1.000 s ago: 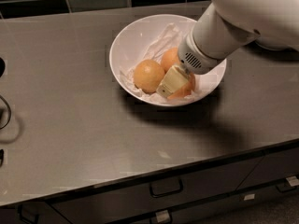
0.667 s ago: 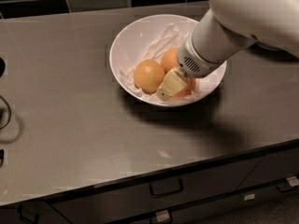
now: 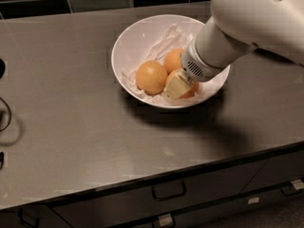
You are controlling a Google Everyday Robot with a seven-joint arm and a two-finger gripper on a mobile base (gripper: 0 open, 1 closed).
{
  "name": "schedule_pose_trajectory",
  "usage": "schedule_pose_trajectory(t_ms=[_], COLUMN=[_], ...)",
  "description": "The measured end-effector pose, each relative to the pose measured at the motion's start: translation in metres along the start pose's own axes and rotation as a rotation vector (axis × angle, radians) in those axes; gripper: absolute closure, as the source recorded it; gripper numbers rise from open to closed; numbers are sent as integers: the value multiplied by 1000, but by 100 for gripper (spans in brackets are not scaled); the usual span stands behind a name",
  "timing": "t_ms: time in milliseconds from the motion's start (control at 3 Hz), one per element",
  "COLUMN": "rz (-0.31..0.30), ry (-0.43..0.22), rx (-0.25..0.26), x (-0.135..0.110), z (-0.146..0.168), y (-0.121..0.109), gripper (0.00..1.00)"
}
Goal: Pick orange from white bowl
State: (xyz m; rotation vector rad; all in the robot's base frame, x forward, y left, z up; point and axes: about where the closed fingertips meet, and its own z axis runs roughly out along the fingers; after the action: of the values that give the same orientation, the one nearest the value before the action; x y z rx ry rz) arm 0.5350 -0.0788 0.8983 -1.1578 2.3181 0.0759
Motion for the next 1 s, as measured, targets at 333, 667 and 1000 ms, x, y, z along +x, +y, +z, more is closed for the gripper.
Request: schedule_pose_trajectory(t_ms=[333, 667, 1000], rz=[8, 25, 41], ry=[1, 9, 25], rx=[15, 39, 52], x=[1, 5, 11], z=[2, 1, 3], y=[-4, -8, -8], gripper=[45, 45, 42])
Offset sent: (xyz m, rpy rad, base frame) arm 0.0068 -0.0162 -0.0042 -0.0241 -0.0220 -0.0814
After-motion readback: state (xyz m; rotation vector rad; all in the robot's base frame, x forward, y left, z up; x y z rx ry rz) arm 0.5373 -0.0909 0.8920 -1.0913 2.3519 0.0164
